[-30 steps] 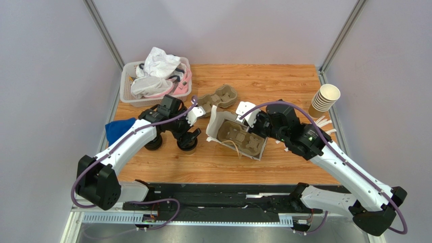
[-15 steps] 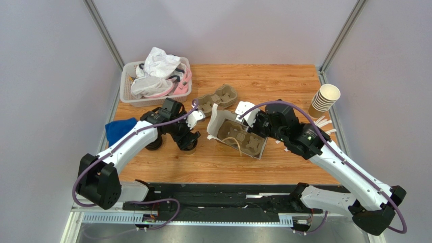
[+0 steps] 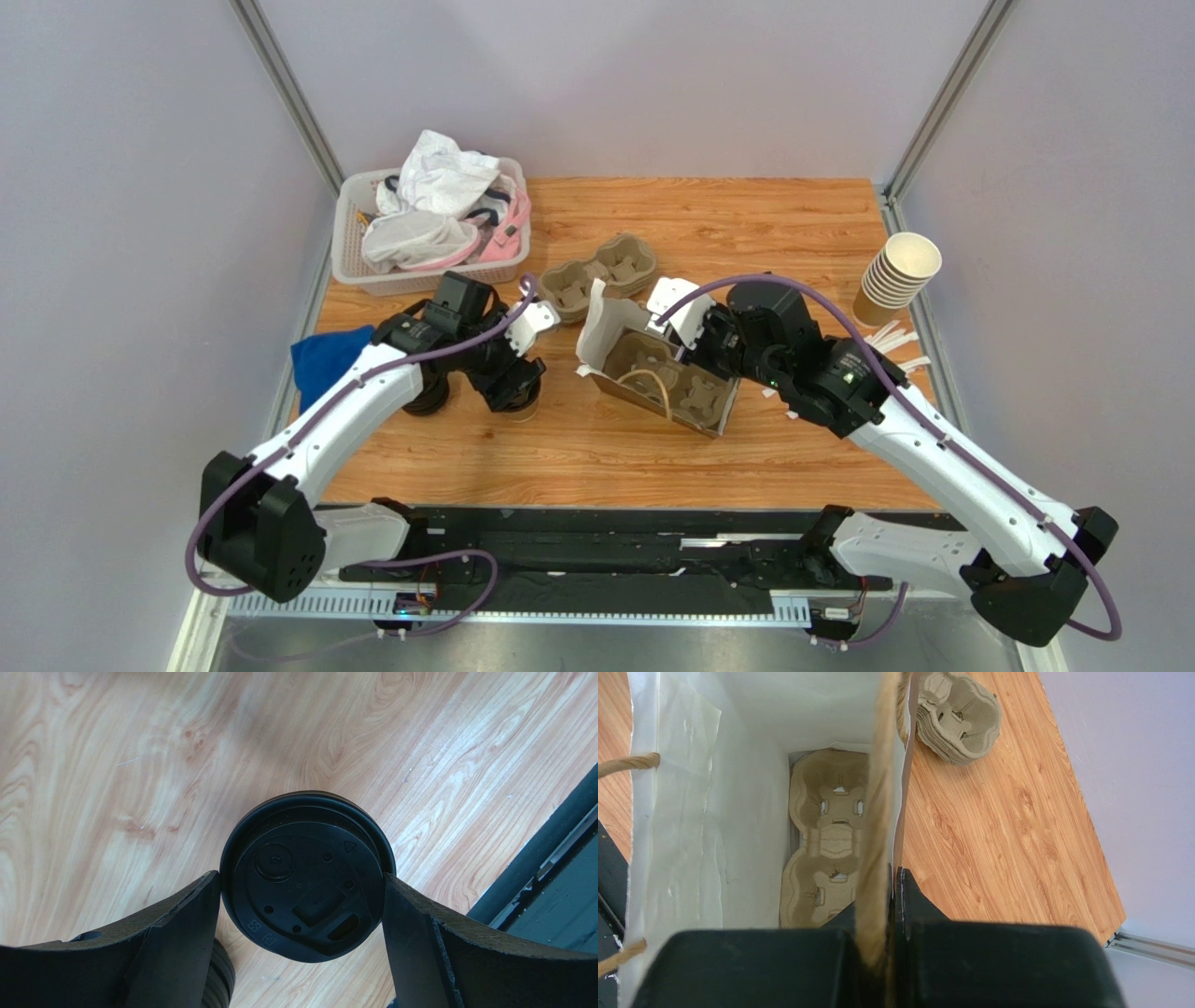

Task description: Pack the takeout coffee

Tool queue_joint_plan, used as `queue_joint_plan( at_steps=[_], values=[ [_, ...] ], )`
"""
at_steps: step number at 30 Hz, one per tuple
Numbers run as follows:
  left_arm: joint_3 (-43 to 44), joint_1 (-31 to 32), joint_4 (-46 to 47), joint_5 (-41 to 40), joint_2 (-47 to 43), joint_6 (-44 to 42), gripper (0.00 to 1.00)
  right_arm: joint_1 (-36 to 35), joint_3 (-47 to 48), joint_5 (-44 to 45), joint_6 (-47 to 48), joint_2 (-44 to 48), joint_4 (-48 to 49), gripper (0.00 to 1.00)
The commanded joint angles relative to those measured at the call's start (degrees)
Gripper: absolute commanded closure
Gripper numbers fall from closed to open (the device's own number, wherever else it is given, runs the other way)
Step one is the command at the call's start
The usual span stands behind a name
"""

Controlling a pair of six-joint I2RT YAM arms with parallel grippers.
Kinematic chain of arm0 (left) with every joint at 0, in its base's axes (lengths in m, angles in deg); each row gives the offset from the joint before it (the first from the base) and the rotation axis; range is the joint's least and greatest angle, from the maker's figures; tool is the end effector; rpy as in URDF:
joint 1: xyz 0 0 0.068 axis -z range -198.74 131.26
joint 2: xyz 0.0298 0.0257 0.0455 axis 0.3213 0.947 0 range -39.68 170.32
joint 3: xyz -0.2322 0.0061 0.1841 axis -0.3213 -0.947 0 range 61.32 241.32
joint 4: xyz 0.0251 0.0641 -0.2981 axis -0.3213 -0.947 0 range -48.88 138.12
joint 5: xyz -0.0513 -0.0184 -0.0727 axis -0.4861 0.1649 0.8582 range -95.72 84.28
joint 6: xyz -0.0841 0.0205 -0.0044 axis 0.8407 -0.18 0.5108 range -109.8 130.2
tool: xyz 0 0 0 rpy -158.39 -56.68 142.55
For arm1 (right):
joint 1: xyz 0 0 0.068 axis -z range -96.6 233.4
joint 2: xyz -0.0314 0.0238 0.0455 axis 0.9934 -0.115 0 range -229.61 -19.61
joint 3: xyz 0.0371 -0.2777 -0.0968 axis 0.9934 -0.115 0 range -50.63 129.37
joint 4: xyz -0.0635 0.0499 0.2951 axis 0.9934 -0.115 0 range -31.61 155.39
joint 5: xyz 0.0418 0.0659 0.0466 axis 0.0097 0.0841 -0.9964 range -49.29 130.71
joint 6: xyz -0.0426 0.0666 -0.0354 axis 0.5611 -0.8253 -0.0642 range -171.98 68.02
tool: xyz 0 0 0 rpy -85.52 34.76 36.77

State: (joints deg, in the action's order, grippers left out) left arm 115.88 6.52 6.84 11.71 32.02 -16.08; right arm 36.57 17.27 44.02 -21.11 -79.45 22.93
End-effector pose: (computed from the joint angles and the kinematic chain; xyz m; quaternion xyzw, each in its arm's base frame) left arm 0.2644 -0.1502 0.2332 0.4507 0.8386 -0.1434 0.2703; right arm 0.1948 0.2012 0.3782 -0.5442 0.6970 0.0394 0.4653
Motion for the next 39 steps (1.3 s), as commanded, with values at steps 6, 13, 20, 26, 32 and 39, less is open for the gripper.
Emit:
queue_joint_plan(
  at_steps=[6, 13, 20, 26, 32, 39],
  values=[
    [15.29, -4.68, -5.03, 7.07, -9.03, 6.41, 0.73, -0.11, 3.64, 3.19, -3.62, -2.04, 3.35, 1.00],
    [34.54, -4.95, -2.94, 16.22, -10.44, 17.48, 0.83, -0.19, 5.22, 4.16, -6.52, -3.18, 2.91, 1.00],
    [31.05, 2.85, 6.19, 17.64, -13.86, 18.73, 0.90, -0.11, 8.74, 4.25, -10.83, -4.32, 1.85, 1.00],
    [22.00, 8.74, 10.86, 16.76, -18.00, 14.34, 0.93, -0.11, 9.27, 3.81, -12.85, -4.50, 1.94, 1.00],
    [16.80, 14.73, 14.64, 12.38, -17.13, 7.14, 0.94, -0.28, 9.53, 1.70, -13.91, -5.03, 3.34, 1.00],
    [9.43, 20.09, 21.23, 8.50, -16.24, -0.25, 0.96, -2.12, 9.80, -0.94, -14.00, -5.65, 3.61, 1.00]
  ],
)
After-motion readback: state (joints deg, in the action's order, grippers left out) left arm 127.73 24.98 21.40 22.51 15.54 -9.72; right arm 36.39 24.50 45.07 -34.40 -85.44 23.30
